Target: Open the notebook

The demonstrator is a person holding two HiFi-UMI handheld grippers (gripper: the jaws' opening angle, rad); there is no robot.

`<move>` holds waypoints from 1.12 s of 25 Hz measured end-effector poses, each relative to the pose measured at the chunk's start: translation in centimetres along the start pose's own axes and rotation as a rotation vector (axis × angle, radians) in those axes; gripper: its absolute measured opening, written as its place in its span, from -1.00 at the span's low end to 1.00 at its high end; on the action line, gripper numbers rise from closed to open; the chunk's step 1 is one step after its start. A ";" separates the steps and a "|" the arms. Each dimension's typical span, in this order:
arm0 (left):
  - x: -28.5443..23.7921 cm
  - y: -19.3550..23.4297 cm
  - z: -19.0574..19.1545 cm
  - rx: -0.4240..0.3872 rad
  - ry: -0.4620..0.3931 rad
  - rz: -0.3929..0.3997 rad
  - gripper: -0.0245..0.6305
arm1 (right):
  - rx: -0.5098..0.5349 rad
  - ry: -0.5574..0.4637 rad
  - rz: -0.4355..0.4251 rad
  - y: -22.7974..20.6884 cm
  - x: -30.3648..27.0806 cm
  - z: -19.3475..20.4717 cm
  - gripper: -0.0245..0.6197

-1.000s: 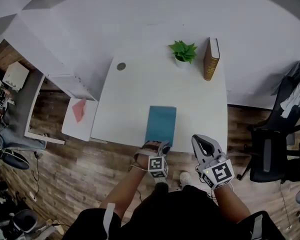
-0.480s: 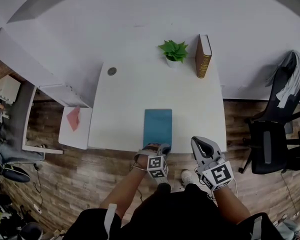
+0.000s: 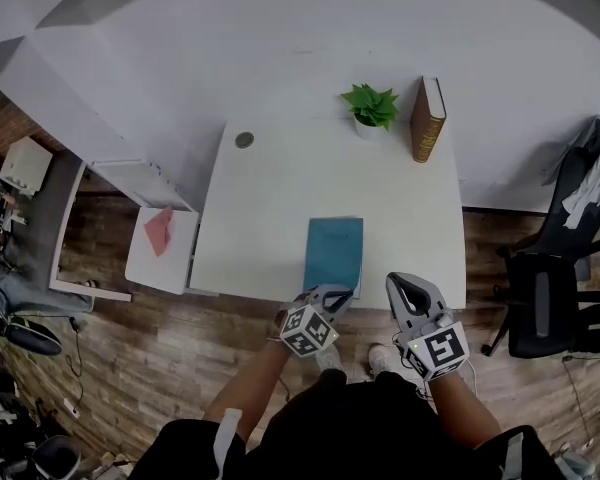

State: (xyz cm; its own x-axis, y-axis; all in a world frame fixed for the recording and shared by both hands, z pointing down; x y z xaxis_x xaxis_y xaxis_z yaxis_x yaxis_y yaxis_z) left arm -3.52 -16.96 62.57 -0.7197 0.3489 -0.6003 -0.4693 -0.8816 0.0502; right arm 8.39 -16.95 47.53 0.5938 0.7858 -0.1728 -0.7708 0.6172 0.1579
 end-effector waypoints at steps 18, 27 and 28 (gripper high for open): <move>13.5 6.9 6.2 1.144 -0.861 -0.145 -0.91 | 0.034 -0.052 -0.041 4.8 -1.5 -1.4 -0.92; 16.6 9.7 12.9 1.250 -0.811 -0.428 -0.90 | 0.051 -0.058 -0.063 6.8 -1.7 -1.6 -0.92; 16.7 9.9 13.6 1.253 -0.785 -0.461 -0.90 | 0.050 -0.059 -0.062 7.0 -1.7 -1.6 -0.92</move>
State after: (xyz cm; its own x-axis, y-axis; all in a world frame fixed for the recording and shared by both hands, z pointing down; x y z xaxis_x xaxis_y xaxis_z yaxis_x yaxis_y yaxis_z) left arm -27.18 -15.54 63.90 -0.2871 0.9332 -0.2162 -0.5431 0.0274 0.8392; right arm 1.65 -14.02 47.38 0.6533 0.7464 -0.1268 -0.7209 0.6645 0.1970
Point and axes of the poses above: the fingertips, and each gripper's own axes: x backward along the fingers, y to its left, z out of its underside, the point moved 5 cm from there along x, backward along the fingers, and after that the axes turned 14 degrees about x, right-handed, at the moved point
